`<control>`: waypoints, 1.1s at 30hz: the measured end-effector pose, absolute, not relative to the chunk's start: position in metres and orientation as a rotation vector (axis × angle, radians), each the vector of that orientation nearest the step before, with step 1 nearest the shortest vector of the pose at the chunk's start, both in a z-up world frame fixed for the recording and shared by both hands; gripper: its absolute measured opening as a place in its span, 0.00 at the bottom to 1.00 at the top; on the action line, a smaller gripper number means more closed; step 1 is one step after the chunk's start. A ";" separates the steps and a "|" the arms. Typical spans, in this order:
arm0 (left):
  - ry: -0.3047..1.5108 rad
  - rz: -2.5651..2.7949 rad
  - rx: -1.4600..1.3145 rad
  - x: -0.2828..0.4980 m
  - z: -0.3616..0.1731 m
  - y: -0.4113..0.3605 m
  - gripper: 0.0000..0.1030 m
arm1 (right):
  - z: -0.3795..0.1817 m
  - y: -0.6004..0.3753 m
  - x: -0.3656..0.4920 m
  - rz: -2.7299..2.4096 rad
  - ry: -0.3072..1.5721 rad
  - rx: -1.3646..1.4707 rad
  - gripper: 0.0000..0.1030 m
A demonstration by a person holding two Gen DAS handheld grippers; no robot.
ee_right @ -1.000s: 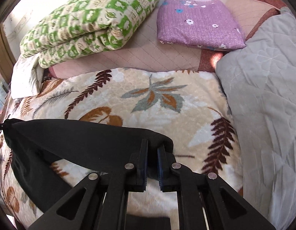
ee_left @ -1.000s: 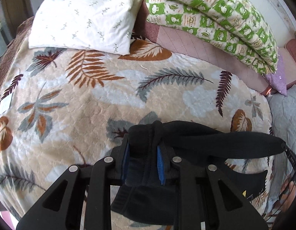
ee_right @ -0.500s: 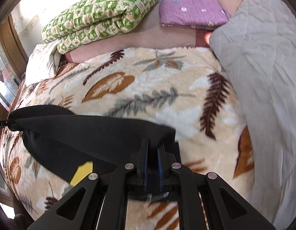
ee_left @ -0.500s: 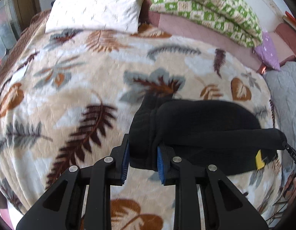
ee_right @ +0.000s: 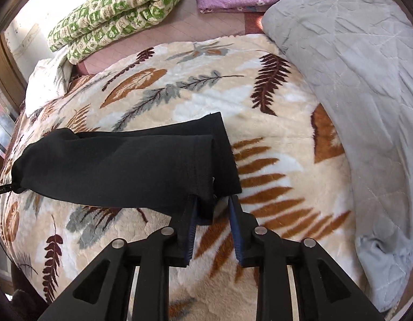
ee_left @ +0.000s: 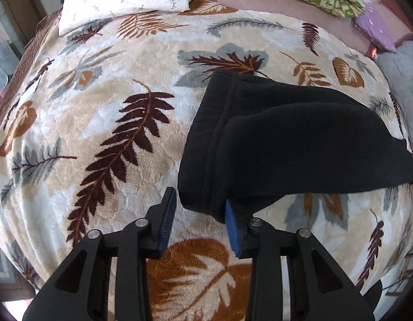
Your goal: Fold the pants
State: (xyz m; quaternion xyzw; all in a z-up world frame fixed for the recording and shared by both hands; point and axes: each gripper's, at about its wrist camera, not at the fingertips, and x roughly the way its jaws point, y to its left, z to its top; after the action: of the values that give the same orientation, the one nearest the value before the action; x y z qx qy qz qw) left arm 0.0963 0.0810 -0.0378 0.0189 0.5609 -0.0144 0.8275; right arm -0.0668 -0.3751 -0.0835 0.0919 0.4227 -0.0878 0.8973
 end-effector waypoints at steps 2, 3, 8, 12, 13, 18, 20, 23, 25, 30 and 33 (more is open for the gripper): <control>1.193 -0.054 0.062 0.091 -0.030 0.082 0.43 | -0.075 -0.375 -0.076 -0.191 0.859 0.195 0.25; 1.195 -0.073 0.067 0.088 -0.026 0.083 0.44 | -0.070 -0.376 -0.081 -0.200 0.850 0.196 0.25; 1.188 -0.099 0.028 0.082 0.002 0.110 0.44 | -0.038 -0.388 -0.110 -0.198 0.774 0.300 0.32; 1.169 -0.116 -0.087 0.106 0.022 0.136 0.59 | -0.024 -0.385 -0.110 -0.170 0.748 0.336 0.41; 1.175 -0.110 -0.114 0.115 0.021 0.137 0.59 | -0.023 -0.381 -0.106 -0.160 0.751 0.346 0.41; 1.291 -0.177 -0.153 0.165 -0.003 0.116 0.59 | -0.030 -0.372 -0.087 -0.117 0.740 0.461 0.41; 1.327 -0.206 -0.139 0.180 -0.013 0.104 0.59 | -0.034 -0.369 -0.079 -0.113 0.746 0.492 0.41; 1.338 -0.217 -0.131 0.194 -0.022 0.096 0.59 | -0.039 -0.365 -0.071 -0.115 0.759 0.505 0.41; 1.376 -0.267 -0.171 0.200 -0.030 0.096 0.59 | -0.040 -0.364 -0.067 -0.110 0.765 0.503 0.41; 1.348 -0.368 -0.206 0.194 -0.023 0.088 0.48 | -0.044 -0.368 -0.060 -0.129 0.773 0.499 0.41; 1.339 -0.372 -0.200 0.193 -0.019 0.085 0.19 | -0.049 -0.374 -0.057 -0.141 0.778 0.513 0.41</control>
State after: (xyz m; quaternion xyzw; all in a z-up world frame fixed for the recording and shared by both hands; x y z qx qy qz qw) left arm 0.1925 0.0847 -0.0188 -0.0921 0.6159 -0.1711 0.7635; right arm -0.0571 -0.3740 -0.0492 0.2471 0.3749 -0.0680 0.8909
